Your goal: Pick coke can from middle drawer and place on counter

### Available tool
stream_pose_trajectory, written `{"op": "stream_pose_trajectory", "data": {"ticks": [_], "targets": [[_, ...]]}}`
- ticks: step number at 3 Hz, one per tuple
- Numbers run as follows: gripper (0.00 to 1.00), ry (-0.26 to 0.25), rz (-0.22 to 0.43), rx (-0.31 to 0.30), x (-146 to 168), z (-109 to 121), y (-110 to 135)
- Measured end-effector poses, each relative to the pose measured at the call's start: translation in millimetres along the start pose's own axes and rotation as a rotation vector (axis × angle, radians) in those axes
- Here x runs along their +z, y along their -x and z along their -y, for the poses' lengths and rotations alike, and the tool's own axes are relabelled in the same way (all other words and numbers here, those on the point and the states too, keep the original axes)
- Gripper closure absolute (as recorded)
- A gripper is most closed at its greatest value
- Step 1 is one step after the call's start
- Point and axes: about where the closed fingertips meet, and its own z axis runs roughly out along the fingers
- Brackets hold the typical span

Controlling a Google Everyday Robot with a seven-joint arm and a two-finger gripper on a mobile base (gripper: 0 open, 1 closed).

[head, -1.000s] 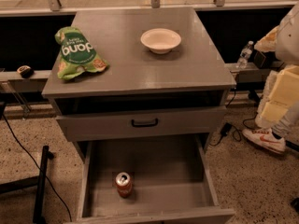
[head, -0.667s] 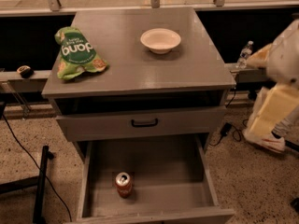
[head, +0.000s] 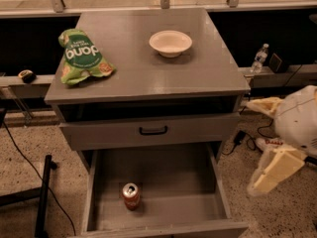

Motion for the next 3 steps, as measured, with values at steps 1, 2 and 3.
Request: {"op": "stream_pose_trajectory", "data": {"ticks": [1, 2, 3], "targets": [[0.0, 0.035, 0.11, -0.014, 29, 2, 9], [0.0, 0.058, 0.262, -0.056, 86, -11, 44], [0.0, 0.099, 0.356, -0.101, 159, -38, 64]]}}
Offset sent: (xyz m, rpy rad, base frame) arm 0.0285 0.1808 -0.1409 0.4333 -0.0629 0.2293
